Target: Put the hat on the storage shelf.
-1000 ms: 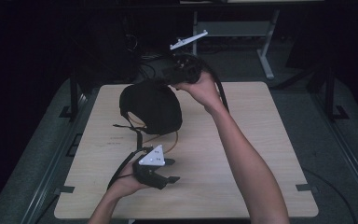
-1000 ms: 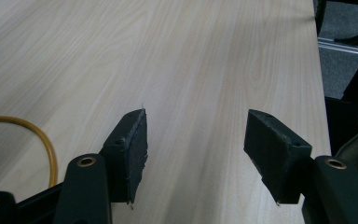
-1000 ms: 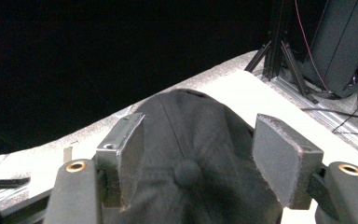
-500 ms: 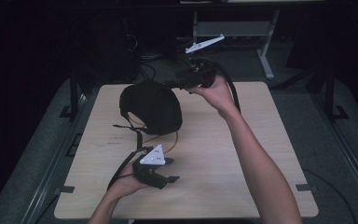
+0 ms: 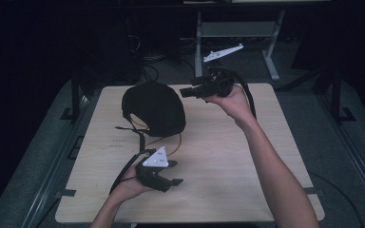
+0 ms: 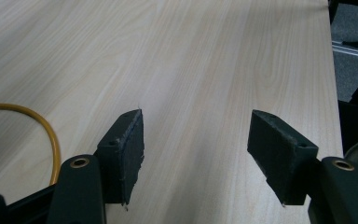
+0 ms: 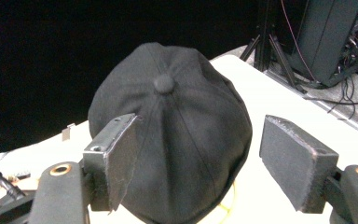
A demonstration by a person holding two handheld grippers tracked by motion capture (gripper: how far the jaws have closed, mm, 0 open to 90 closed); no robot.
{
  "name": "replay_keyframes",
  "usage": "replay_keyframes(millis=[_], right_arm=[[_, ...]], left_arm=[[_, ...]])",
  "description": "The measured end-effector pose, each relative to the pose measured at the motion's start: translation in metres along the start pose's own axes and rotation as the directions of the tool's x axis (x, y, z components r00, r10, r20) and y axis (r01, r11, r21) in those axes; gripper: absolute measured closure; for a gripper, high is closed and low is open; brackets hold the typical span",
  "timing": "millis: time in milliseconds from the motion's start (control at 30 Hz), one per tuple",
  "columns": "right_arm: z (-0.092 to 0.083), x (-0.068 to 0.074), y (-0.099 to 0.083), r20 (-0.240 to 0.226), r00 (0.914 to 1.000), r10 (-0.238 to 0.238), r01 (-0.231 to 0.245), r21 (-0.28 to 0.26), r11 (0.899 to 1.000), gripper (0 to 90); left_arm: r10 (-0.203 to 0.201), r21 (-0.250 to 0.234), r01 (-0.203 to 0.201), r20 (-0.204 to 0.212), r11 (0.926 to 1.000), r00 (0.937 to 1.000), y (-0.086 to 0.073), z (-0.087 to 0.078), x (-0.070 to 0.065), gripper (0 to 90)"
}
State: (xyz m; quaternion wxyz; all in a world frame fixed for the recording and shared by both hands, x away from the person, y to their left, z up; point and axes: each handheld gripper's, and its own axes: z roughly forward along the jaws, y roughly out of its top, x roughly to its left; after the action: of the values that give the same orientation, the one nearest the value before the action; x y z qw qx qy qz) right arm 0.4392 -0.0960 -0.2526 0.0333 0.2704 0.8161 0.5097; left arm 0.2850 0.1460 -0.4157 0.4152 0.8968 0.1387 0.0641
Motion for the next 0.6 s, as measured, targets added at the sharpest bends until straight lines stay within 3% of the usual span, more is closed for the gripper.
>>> replay_keyframes(millis=[600], right_arm=[[-0.029,-0.008,-0.031,0.026,0.9996,0.015,-0.015,-0.015,1.0,24.9]], left_arm=[[-0.009,-0.003,0.009,-0.002,1.0,1.0,-0.001,0.001,0.001,35.7]])
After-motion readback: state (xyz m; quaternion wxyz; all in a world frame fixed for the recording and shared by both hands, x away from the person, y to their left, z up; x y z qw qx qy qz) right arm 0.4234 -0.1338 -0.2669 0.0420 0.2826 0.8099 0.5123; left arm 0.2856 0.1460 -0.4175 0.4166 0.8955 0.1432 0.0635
